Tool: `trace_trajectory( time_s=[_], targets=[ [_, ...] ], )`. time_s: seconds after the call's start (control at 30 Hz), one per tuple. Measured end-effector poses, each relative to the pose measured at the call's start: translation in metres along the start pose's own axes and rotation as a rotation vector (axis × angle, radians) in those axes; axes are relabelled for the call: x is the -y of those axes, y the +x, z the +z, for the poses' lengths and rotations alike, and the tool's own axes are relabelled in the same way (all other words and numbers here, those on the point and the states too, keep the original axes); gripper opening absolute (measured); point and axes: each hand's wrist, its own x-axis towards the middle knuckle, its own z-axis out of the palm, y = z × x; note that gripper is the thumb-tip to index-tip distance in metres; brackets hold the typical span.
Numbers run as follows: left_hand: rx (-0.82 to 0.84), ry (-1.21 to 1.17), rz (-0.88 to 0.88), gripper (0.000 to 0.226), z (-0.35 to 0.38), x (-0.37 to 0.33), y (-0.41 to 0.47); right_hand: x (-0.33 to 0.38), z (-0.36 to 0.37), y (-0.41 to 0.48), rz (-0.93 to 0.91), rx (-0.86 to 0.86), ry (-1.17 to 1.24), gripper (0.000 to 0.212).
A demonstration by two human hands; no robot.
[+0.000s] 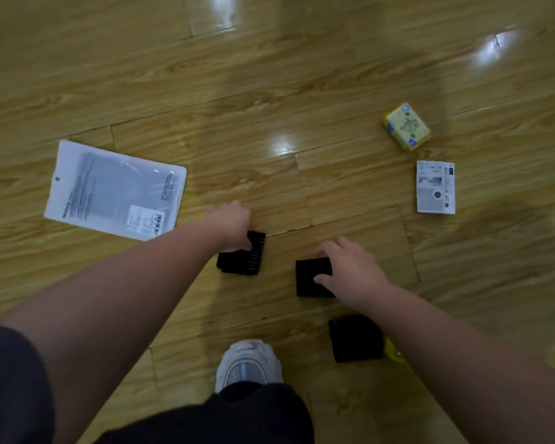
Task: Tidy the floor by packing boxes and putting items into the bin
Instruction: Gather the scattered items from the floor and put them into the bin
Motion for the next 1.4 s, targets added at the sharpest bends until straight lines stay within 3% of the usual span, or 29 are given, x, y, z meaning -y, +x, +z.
trace_trajectory(
  time_s=[0.13,0.2,0.3,0.4,0.53,0.67,0.77,0.83,1.0,1.1,1.27,1.4],
  targets=[
    [-0.012,-0.207,-0.04,0.019,-0.001,0.003,0.005,0.0,0.013,0.002,-0.016,-0.008,-0.091,0.065],
    [-0.008,-0.293,-0.054,0.019,0.0,0.006,0.008,0.002,0.021,0.007,-0.007,-0.02,-0.19,0.068],
    [-0.036,-0.673,-0.152,0.027,-0.002,0.012,0.01,0.005,0.026,0.012,0.028,-0.022,-0.289,0.054],
    [-0.187,-1.017,-0.305,0.034,-0.007,0.02,0.009,0.013,0.02,0.014,0.046,-0.147,-0.09,0.04],
    [-0.435,-1.11,-0.364,0.024,-0.013,0.038,0.009,0.038,-0.001,0.023,0.097,-0.229,0.463,0.028],
    [-0.523,-0.92,-0.378,0.022,-0.024,0.056,0.009,0.066,-0.02,0.036,0.071,-0.24,0.845,0.026],
    [-0.545,-0.54,-0.398,0.027,-0.033,0.078,0.008,0.083,-0.026,0.044,0.061,-0.224,1.01,0.027],
    [-0.472,-0.253,-0.368,0.02,-0.038,0.096,0.009,0.099,-0.03,0.047,0.044,-0.218,1.064,0.026],
    [-0.264,0.166,-0.297,0.056,-0.051,0.124,0.017,0.131,-0.039,0.055,-0.018,-0.171,1.097,0.032],
    [-0.18,0.272,-0.339,0.058,-0.051,0.13,0.022,0.145,-0.045,0.059,-0.05,-0.182,1.073,0.029],
    [-0.125,0.286,-0.298,0.035,-0.053,0.134,0.02,0.15,-0.049,0.064,-0.049,-0.175,1.103,0.026],
    [-0.028,0.334,-0.258,0.032,-0.064,0.139,0.015,0.146,-0.056,0.058,-0.041,-0.169,1.138,0.027]
  ],
)
